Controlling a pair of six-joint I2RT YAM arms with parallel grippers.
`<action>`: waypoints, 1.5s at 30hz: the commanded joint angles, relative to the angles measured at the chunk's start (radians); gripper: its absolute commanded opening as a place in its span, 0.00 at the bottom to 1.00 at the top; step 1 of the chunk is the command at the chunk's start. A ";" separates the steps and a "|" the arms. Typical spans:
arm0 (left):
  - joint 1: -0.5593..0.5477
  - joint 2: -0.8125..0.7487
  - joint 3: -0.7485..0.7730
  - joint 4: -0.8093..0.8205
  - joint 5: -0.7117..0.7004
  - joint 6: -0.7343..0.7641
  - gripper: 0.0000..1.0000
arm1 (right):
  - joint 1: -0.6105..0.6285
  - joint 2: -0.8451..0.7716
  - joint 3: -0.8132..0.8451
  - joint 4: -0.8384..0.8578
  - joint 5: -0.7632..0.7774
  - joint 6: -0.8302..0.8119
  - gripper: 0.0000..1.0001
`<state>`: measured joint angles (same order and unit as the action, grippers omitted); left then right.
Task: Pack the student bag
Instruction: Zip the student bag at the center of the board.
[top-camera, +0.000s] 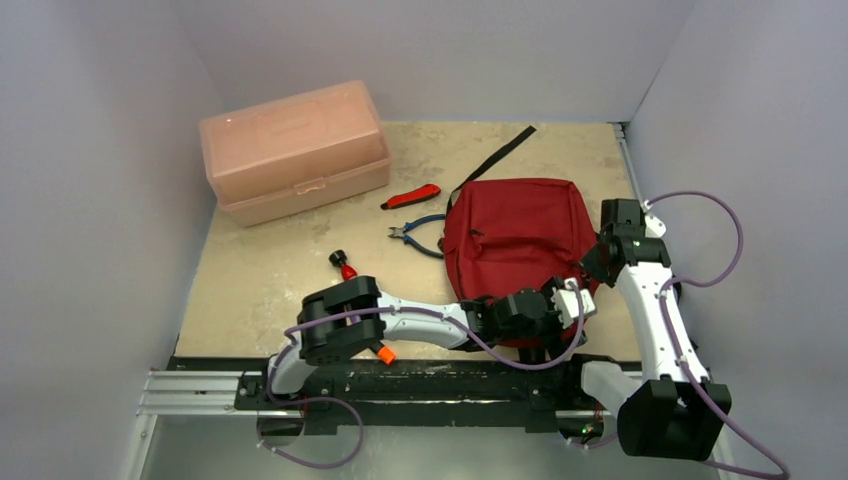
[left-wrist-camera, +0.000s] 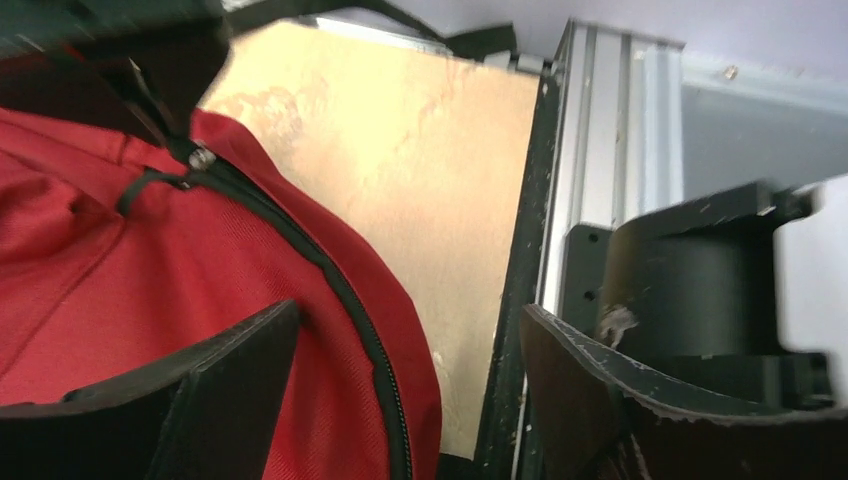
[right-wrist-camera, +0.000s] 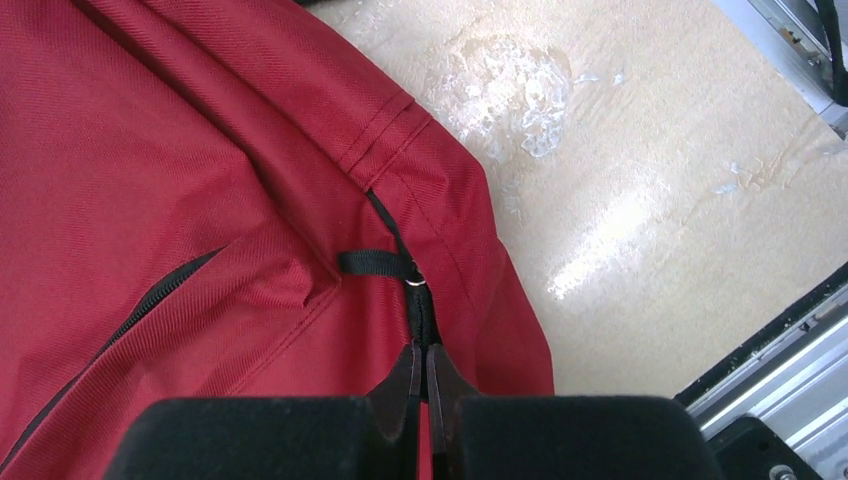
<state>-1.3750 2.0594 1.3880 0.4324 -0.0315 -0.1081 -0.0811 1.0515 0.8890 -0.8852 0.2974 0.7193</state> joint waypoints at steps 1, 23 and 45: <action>-0.006 0.062 0.054 0.040 0.003 0.066 0.75 | -0.005 -0.028 0.065 -0.049 0.009 0.016 0.00; -0.040 -0.061 -0.237 0.217 -0.025 0.120 0.00 | -0.070 0.242 0.115 0.319 0.009 -0.050 0.00; -0.113 -0.026 -0.346 0.337 0.067 0.052 0.00 | -0.075 0.384 0.283 0.382 0.028 -0.152 0.00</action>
<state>-1.4082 2.0346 1.0687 0.7952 -0.1101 0.0036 -0.1368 1.4963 1.0817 -0.7635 0.2371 0.5739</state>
